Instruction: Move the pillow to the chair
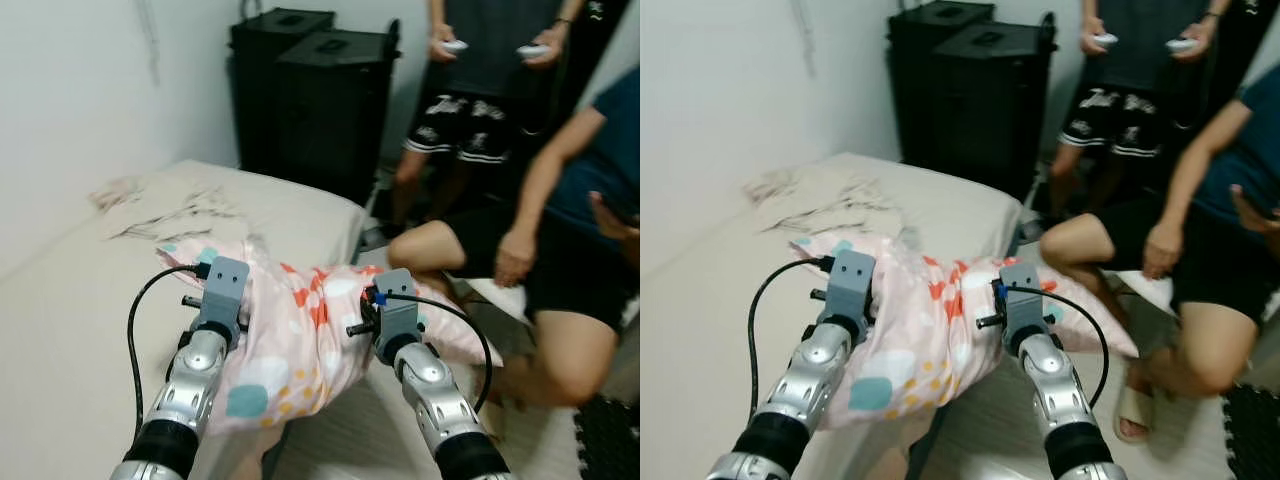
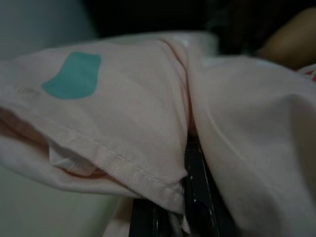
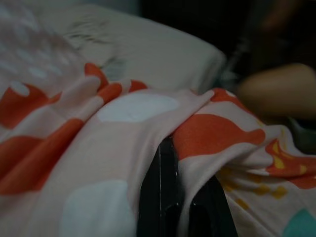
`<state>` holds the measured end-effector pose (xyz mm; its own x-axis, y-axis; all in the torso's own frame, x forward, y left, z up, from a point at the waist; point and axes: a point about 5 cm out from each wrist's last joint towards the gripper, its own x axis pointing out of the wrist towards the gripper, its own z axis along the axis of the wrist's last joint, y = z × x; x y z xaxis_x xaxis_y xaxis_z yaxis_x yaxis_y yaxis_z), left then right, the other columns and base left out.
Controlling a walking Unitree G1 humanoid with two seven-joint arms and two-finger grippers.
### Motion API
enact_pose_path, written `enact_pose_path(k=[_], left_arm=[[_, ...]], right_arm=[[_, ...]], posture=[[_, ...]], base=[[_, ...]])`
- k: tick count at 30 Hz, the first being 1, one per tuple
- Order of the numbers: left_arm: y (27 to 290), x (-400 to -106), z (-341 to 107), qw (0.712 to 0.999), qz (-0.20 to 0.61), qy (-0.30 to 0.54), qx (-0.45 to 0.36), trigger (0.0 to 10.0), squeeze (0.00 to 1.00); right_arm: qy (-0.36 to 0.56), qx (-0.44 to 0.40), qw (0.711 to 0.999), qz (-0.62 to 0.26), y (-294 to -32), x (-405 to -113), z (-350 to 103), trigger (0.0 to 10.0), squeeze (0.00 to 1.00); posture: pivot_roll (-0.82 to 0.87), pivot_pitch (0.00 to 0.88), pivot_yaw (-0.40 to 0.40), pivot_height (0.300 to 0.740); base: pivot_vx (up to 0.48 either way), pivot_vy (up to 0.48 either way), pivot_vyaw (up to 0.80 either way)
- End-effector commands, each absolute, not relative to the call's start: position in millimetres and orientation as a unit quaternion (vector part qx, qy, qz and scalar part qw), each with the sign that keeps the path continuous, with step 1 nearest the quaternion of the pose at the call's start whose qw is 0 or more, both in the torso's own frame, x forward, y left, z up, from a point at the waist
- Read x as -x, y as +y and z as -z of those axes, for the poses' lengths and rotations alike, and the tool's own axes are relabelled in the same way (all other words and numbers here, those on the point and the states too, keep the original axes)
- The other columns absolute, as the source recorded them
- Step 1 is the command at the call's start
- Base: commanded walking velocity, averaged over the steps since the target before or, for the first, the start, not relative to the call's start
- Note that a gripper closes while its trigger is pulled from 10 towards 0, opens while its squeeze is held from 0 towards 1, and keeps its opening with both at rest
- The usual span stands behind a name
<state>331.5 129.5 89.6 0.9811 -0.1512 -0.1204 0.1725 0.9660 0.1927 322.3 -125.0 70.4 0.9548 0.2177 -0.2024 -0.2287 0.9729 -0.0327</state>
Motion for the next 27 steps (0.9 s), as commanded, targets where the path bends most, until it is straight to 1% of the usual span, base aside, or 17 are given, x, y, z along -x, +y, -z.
enact_pose_path(k=[1, 5, 10, 14, 18, 27], left_arm=[[124, -335, -95, 0.986, 0.11, 0.038, -0.119, 10.0, 0.0], [125, -338, -99, 0.986, 0.108, 0.035, -0.118, 10.0, 0.0], [120, -341, -102, 0.989, 0.102, 0.029, -0.107, 10.0, 0.0], [117, -341, -103, 0.99, 0.099, 0.026, -0.101, 10.0, 0.0], [114, -340, -101, 0.989, 0.107, 0.028, -0.1, 10.0, 0.0], [112, -341, -102, 0.986, 0.121, 0.026, -0.111, 10.0, 0.0]], right_arm=[[0.058, -0.005, 0.989, -0.134, -104, -328, -87, 10.0, 0.0], [0.056, -0.002, 0.989, -0.133, -105, -329, -88, 10.0, 0.0], [0.055, 0.007, 0.988, -0.142, -106, -329, -90, 10.0, 0.0], [0.052, -0.008, 0.989, -0.139, -108, -329, -93, 10.0, 0.0], [0.05, -0.024, 0.99, -0.126, -110, -329, -95, 10.0, 0.0], [0.048, -0.026, 0.991, -0.122, -108, -327, -94, 10.0, 0.0]], posture=[[-0.03, 0.029, 0.07, 0.74], [-0.02, 0.027, 0.068, 0.74], [-0.03, 0.031, 0.045, 0.74], [-0.04, 0.046, 0.04, 0.74], [-0.05, 0.059, 0.056, 0.74], [-0.05, 0.066, 0.077, 0.74]], base=[[0.0, 0.0, -0.8], [0.0, 0.0, -0.8], [0.0, 0.0, -0.8], [0.0, 0.0, -0.8], [0.0, 0.0, -0.8], [0.0, 0.0, -0.8]])
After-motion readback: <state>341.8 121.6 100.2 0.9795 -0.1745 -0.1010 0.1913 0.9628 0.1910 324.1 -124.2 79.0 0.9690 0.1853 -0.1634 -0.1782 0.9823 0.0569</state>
